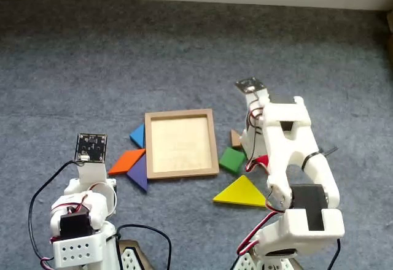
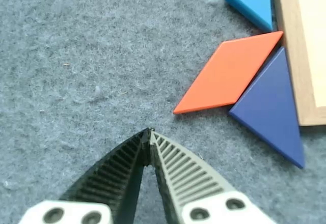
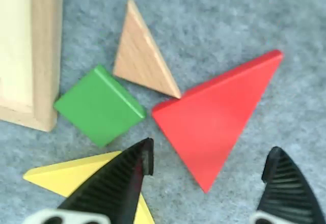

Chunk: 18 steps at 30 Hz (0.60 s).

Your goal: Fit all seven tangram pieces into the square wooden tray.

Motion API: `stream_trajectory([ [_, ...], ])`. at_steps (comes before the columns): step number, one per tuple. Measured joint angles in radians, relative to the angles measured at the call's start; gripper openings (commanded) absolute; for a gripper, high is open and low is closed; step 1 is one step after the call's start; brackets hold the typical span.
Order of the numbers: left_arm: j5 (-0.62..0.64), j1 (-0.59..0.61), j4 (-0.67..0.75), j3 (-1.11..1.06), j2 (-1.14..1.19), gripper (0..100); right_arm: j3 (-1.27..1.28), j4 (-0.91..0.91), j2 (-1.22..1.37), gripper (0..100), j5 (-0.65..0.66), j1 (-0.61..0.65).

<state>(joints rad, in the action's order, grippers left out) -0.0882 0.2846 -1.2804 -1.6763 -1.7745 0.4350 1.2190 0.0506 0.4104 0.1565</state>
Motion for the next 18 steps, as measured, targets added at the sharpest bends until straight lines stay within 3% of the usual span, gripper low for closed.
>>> stream_trajectory([
  [6,0.000,0.000,0.000,0.000,0.000,1,0.000,-0.078,0.018,33.2,-0.071,0.017],
  [18,0.000,0.000,0.000,0.000,0.000,1,-0.034,-0.092,0.169,33.1,-0.077,0.012],
])
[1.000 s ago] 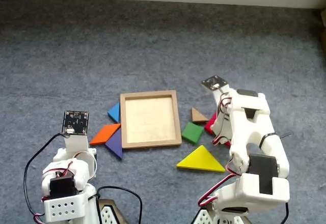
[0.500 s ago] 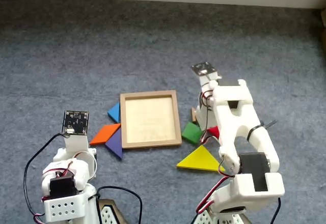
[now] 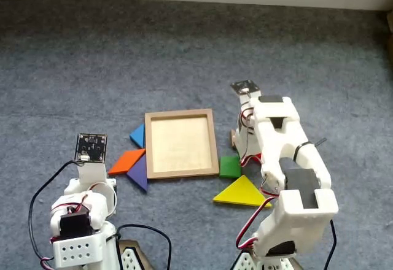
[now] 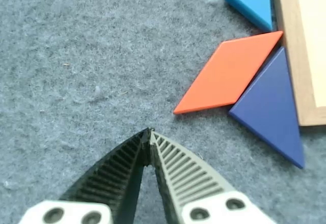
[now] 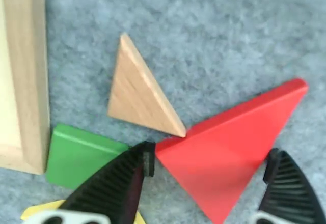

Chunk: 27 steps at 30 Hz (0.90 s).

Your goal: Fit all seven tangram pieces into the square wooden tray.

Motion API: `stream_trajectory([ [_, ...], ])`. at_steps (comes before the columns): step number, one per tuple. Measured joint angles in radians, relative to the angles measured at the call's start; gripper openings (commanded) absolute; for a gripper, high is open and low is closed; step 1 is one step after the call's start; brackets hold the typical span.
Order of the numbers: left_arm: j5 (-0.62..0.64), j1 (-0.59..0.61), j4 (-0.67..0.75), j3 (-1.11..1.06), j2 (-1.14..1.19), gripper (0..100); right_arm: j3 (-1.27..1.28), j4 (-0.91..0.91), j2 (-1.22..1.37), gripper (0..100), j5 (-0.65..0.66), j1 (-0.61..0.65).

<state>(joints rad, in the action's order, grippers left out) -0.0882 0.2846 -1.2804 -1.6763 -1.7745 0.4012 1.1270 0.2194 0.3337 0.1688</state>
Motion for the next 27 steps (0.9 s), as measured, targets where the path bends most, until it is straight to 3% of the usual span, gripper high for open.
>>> stream_trajectory([
  [27,0.000,0.000,0.000,0.000,0.000,1,-0.023,-0.048,-0.028,33.1,-0.160,0.006],
])
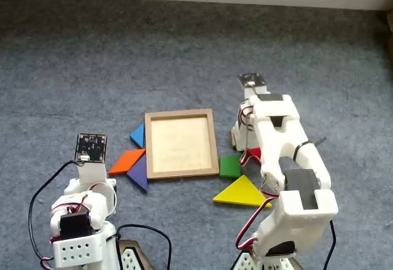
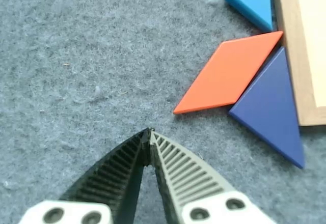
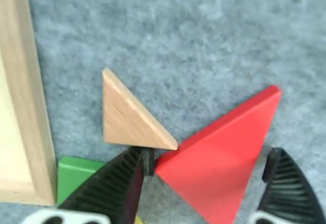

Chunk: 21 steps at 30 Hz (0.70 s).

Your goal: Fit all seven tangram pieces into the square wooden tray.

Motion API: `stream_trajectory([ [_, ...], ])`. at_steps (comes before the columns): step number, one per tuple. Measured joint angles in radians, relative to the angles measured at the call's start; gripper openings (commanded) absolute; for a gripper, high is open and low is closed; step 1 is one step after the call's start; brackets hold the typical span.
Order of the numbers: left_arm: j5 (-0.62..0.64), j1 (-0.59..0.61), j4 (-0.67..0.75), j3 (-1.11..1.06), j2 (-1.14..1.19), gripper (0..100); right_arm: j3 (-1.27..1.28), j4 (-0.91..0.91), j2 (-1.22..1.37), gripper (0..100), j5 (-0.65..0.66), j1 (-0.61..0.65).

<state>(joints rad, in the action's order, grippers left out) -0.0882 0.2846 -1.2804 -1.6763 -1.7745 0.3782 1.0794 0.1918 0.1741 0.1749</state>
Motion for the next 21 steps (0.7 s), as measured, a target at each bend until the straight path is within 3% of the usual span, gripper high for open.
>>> stream_trajectory([
  [21,0.000,0.000,0.000,0.000,0.000,1,0.000,0.078,0.000,33.1,-0.002,-0.002],
])
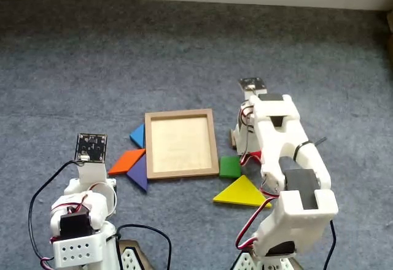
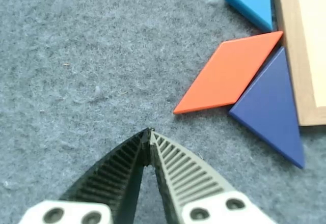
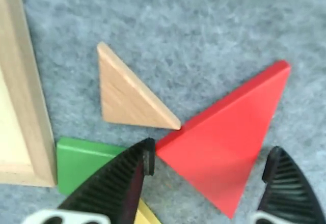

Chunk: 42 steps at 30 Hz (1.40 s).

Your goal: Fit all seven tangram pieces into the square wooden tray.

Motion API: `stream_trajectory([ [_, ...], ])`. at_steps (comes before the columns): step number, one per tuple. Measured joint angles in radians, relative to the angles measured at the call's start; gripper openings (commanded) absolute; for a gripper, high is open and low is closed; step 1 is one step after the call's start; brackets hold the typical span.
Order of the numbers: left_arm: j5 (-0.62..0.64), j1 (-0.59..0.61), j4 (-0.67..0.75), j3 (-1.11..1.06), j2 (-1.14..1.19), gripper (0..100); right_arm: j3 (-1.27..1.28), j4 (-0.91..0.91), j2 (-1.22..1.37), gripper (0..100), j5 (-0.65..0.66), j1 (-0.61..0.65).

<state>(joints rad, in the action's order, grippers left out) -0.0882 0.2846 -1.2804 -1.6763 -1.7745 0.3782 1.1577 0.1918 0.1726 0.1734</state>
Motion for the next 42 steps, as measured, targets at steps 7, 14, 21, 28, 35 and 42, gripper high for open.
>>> stream_trajectory([
  [7,0.000,0.000,0.000,0.000,0.000,1,0.000,0.002,0.000,33.1,0.000,0.000],
  [14,0.000,0.000,0.000,0.000,0.000,1,0.000,-0.041,0.000,33.1,0.000,0.000],
  [21,0.000,0.000,0.000,0.000,0.000,1,0.000,-0.044,0.000,26.0,0.000,0.000],
  [28,0.000,0.000,0.000,0.000,0.000,1,0.000,-0.044,0.000,19.7,0.000,-0.006],
  [35,0.000,0.000,0.000,0.000,0.000,1,-0.009,-0.044,0.000,15.9,0.000,-0.006],
  [42,0.000,0.000,0.000,0.000,0.000,1,-0.071,0.011,0.002,15.9,0.000,-0.006],
])
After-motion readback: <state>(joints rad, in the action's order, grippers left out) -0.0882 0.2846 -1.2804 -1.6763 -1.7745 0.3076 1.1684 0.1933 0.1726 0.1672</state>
